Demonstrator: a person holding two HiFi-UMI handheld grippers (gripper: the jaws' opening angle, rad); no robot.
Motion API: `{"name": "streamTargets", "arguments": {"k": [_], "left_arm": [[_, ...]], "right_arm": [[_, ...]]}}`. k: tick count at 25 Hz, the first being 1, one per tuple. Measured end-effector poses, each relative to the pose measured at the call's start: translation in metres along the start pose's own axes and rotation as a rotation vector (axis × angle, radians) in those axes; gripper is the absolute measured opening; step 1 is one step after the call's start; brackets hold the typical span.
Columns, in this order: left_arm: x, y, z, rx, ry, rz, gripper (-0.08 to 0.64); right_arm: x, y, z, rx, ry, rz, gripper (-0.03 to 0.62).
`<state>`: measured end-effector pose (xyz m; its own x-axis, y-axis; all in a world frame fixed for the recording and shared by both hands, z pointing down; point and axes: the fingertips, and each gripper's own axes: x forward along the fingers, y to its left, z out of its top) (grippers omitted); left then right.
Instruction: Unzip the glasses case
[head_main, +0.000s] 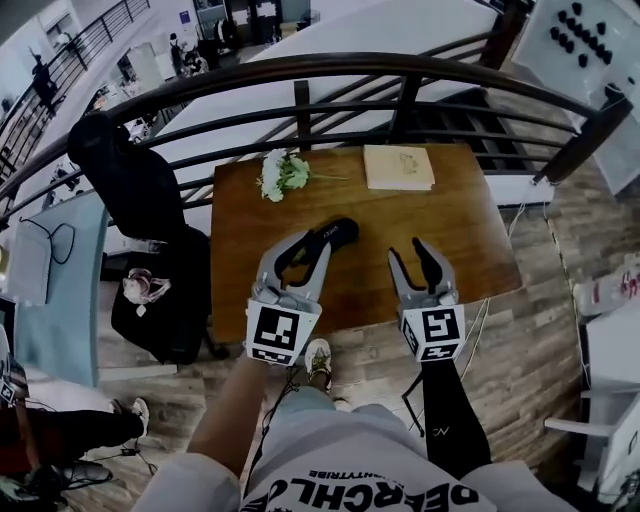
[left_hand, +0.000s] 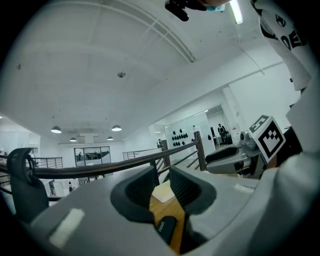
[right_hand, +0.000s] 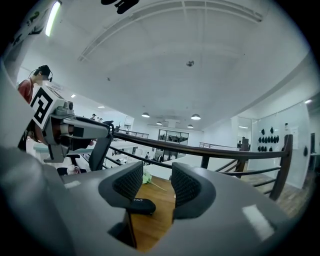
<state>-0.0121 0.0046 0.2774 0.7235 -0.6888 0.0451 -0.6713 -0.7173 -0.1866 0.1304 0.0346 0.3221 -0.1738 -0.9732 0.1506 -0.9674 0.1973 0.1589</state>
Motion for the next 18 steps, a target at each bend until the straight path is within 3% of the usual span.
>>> {"name": "streamTargets", "arguments": {"k": [11, 18], "left_arm": [[0.059, 0.050, -0.031, -0.034, 0.030, -0.073, 0.091], [0.090, 0.052, -0.059, -0.050, 0.061, -0.124, 0.091]], "right_arm": [[0.070, -0.009, -0.008, -0.009, 0.065, -0.023, 0.210], [0.090, -0.015, -0.033, -0.008, 0.121, -0.029, 0.210]]}}
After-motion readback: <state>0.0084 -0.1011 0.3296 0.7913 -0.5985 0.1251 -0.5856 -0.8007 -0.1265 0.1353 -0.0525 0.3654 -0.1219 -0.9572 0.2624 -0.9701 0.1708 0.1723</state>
